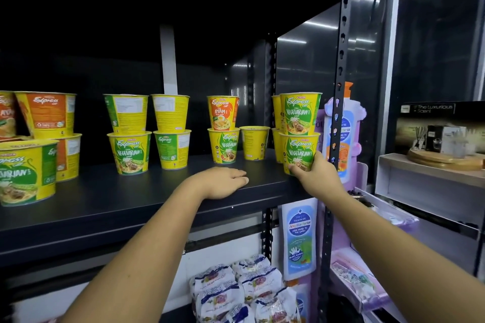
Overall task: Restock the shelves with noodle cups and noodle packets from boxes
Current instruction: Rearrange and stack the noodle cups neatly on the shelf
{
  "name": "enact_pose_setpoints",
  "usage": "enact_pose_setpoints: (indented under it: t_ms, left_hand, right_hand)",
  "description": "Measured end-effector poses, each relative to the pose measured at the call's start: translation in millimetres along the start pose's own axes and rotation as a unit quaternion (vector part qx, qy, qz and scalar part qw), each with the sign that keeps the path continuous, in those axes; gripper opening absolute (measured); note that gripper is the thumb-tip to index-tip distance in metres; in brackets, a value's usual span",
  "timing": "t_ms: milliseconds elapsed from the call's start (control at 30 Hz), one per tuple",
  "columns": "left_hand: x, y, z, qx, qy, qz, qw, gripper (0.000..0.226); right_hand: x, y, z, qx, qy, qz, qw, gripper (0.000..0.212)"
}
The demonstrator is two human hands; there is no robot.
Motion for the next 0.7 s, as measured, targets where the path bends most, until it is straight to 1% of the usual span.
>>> enact_pose_setpoints:
  t_ms: [100, 267, 433, 600, 700]
  left_hand:
    - [0.6, -0.2, 0.5, 0.004, 0.002, 0.000, 1.000, 0.055]
    - [0.6, -0.5, 0.2, 0.004, 0.002, 0.001, 1.000, 0.055]
    - [1.4, 0.1, 0.5, 0.002, 0.002, 0.001, 1.000, 0.055]
    - [2.1, 0.5, 0.9, -0.001, 0.000, 0.001, 1.000, 0.055]
    - [2.0, 0.0, 0.0, 0.000, 0.000, 0.001, 1.000, 0.056]
  right_hand:
    - [3.2, 2.3, 2.9, -0.014, 0.036, 0.005, 0.999, 0.052]
    - [7.8, 3.1, 10.4, -0.012, 0.077, 0.025, 0.997, 0.064]
    - [12.5, 1.6, 16.0, 0.001, 0.119, 0.028, 0.993, 0.068]
    - [12.9, 3.9, 22.7, -0.036, 0.142, 0.010, 0.989, 0.082]
    - [14.0, 6.0, 25.5, -0.044, 0.148, 0.005, 0.988, 0.083]
Point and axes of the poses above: each hand's wrist, its own x-axis away from the middle knuckle, its own z-axis out of the back of the hand, y = z × x, the point moved 8 cm from there along -x, towards the middle knuckle, and after that the axes turned 2 degrees about -z, right-handed, at the moved point
